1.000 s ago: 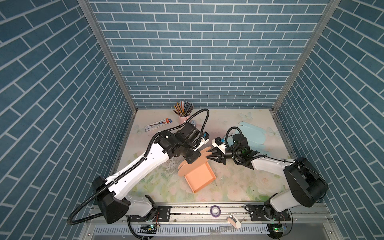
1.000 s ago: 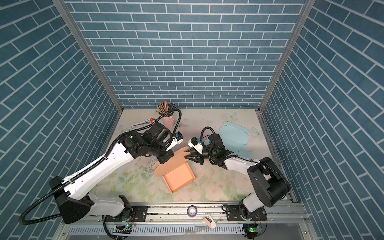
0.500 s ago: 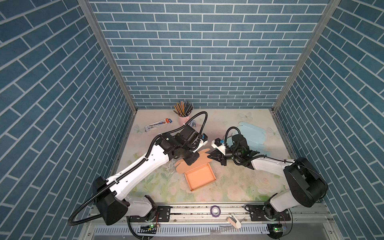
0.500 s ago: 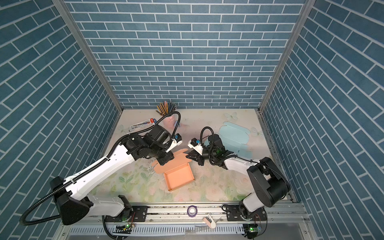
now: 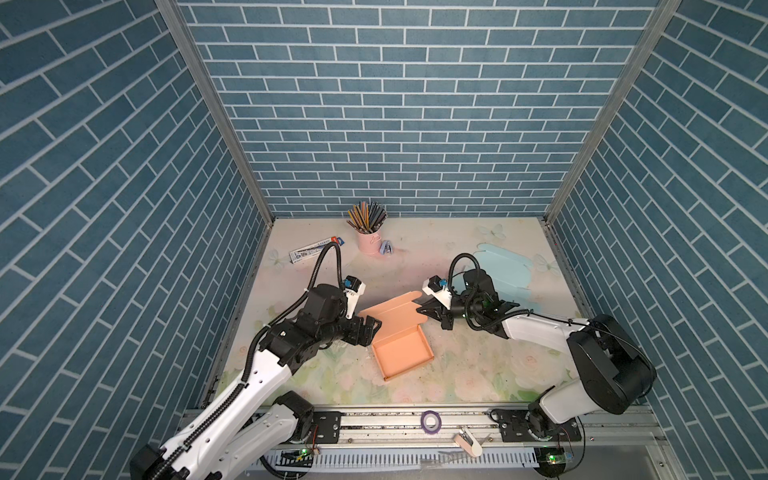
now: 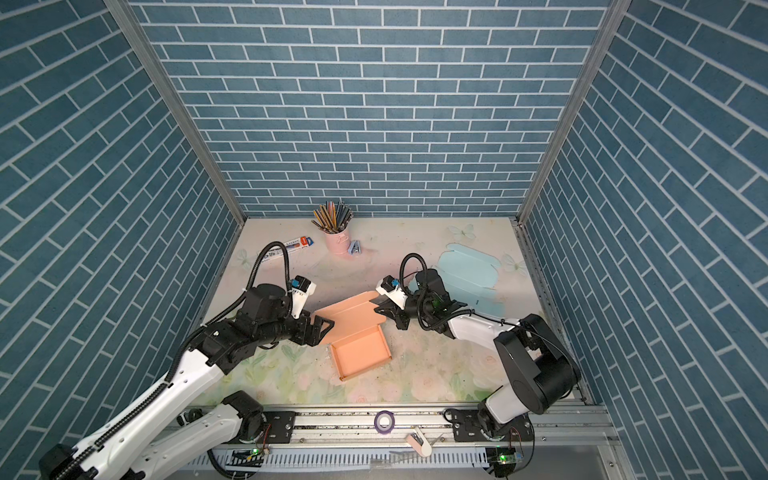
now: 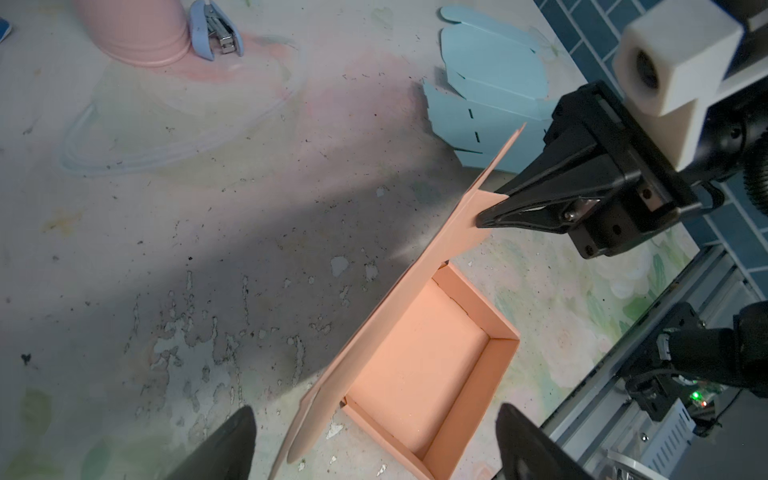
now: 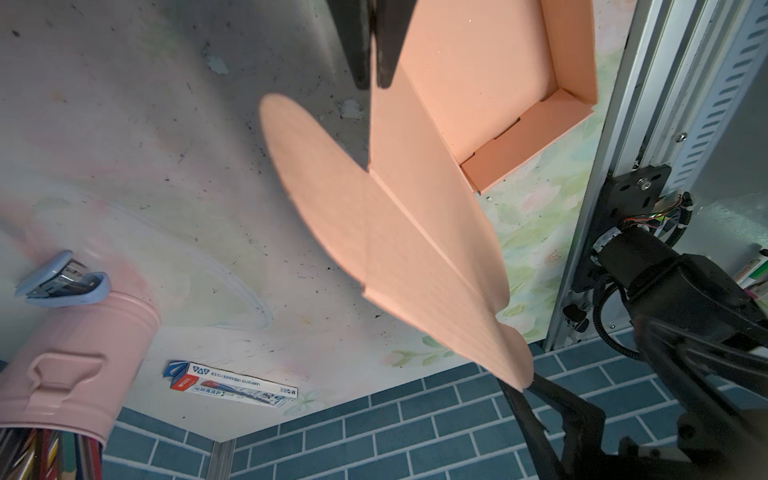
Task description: Fold the paper box
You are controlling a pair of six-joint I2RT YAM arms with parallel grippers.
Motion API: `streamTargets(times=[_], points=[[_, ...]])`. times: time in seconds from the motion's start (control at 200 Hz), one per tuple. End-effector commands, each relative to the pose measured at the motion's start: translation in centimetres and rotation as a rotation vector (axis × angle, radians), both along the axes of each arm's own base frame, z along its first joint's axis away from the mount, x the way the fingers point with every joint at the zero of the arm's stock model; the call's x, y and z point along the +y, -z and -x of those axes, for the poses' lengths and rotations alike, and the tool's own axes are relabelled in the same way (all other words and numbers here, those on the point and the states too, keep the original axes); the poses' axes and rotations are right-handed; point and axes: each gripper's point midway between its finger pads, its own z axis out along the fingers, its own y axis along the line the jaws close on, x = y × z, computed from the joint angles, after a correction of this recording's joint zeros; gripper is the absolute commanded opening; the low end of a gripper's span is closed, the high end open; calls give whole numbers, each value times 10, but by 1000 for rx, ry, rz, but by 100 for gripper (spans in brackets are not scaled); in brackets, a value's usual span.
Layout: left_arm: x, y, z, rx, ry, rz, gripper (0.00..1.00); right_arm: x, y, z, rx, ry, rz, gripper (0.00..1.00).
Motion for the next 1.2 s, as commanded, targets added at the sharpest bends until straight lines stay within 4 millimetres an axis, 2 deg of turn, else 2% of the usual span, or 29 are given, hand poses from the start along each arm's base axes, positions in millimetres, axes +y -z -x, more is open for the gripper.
streamTargets(times=[0.0,0.245,0.525,0.665,0.905,1.195], points=[[3,-11,-10,-42,-92,114,91,-4,-5,-12,-71,31,19,3],[5,24,-7,12,-95,122,90,-16,-7,-26,-65,105,1,4],[-8,39,-17,34,-59,126,79,-17,-4,-29,-57,111,6,4],[-10,40,-24,20,-57,116,68,-17,-5,-28,-58,108,4,4],[-10,49,-26,39,-54,88,40,-17,-5,-28,-54,109,3,4],[-5,52,-21,41,-69,80,26,-16,-5,-30,-49,115,4,4]])
